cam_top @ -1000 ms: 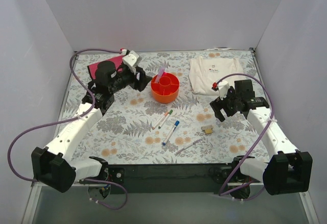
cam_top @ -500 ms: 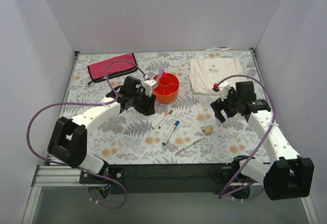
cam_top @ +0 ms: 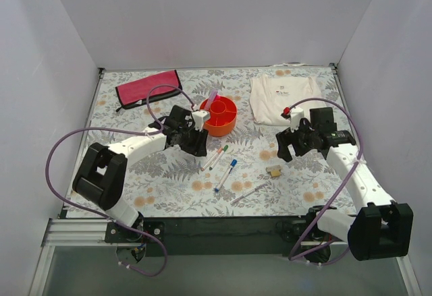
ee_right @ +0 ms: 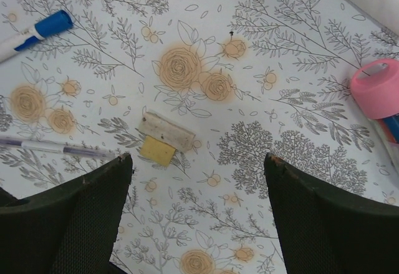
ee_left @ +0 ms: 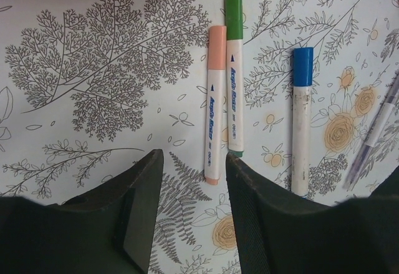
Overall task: Sort the stationery into containers
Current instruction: Pick up the pen from the center of the board.
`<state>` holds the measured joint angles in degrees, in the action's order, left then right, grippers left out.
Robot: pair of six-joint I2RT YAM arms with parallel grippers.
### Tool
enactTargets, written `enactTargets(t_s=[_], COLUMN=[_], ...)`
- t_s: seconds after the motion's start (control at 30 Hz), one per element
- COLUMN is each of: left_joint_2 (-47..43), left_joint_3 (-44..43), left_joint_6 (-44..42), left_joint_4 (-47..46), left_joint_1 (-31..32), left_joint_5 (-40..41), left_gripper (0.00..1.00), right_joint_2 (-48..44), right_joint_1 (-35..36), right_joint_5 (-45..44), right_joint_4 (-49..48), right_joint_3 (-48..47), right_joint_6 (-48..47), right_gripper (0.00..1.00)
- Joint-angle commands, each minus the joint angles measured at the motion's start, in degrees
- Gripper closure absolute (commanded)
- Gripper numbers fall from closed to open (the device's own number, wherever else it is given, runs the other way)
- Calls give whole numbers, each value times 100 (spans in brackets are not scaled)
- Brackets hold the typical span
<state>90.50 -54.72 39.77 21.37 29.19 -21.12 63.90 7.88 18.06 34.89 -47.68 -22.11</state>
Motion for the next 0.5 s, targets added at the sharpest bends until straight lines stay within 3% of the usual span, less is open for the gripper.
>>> enactTargets(t_s=[0.0,0.13,0.47], left_joint_2=[186,424,794], left_joint_3=[-161,-293,-461], left_joint_6=[198,128,-39], left_joint_4=[-220,-247,-291], left_joint_1=[165,455,623], left_joint_5=[161,302,565], left_gripper=[56,53,59], right_joint_2=[131,272,-61], right_joint_1=[-23,-23,-15], right_joint_5=[584,418,400], right_joint_4=[-263,-317,-343], right_joint_3=[-294,-321,74], right_joint_6=[734,603,646], right_gripper=[10,11,10])
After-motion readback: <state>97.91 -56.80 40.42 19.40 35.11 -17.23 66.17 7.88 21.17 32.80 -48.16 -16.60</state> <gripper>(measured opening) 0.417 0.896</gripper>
